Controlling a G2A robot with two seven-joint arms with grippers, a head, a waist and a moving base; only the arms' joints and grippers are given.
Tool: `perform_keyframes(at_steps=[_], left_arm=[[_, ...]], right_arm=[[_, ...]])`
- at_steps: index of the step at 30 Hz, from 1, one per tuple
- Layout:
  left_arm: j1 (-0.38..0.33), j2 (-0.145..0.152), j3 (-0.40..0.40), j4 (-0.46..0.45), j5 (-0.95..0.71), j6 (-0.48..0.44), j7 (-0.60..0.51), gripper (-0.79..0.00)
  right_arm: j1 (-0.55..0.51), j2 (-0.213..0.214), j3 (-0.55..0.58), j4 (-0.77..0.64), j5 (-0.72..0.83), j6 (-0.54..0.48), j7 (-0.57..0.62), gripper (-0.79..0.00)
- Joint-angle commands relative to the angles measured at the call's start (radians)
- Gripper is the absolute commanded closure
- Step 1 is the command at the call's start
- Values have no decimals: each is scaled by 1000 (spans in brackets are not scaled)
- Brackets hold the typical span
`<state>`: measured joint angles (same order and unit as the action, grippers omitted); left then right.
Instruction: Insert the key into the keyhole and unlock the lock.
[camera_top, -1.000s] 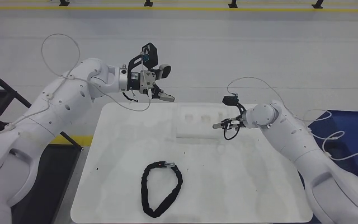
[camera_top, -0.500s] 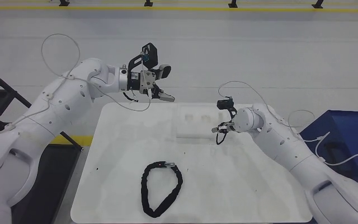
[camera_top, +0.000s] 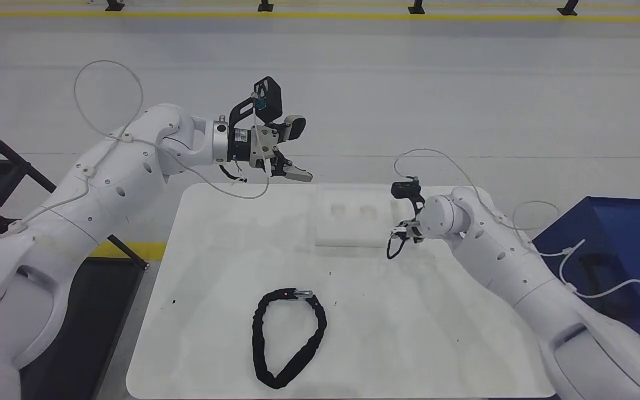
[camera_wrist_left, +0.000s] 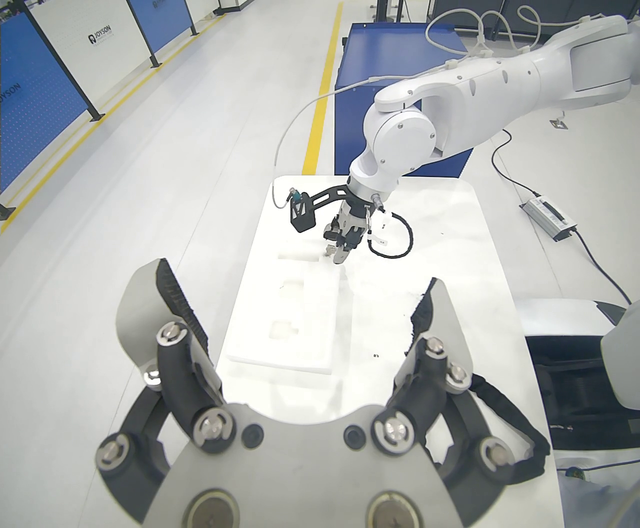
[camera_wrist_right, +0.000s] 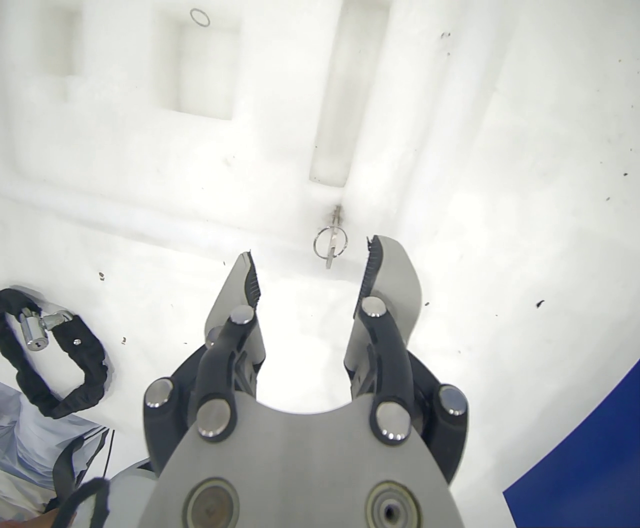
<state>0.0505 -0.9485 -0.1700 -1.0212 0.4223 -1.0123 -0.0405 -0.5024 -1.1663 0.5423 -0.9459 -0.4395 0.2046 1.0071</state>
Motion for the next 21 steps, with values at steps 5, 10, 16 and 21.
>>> perform_keyframes(at_steps=[5, 10, 16, 21], left_arm=[[0, 0, 0, 0, 0, 0, 0, -785], [0, 0, 0, 0, 0, 0, 0, -785], [0, 0, 0, 0, 0, 0, 0, -785], [0, 0, 0, 0, 0, 0, 0, -785]], right_arm=[[1, -21, 4, 39, 9, 17, -22, -280], [5, -42, -2, 78, 9, 19, -27, -280], [12, -67, -3, 133, 16, 22, -48, -197], [20, -87, -4, 177, 16, 23, -58, -102]])
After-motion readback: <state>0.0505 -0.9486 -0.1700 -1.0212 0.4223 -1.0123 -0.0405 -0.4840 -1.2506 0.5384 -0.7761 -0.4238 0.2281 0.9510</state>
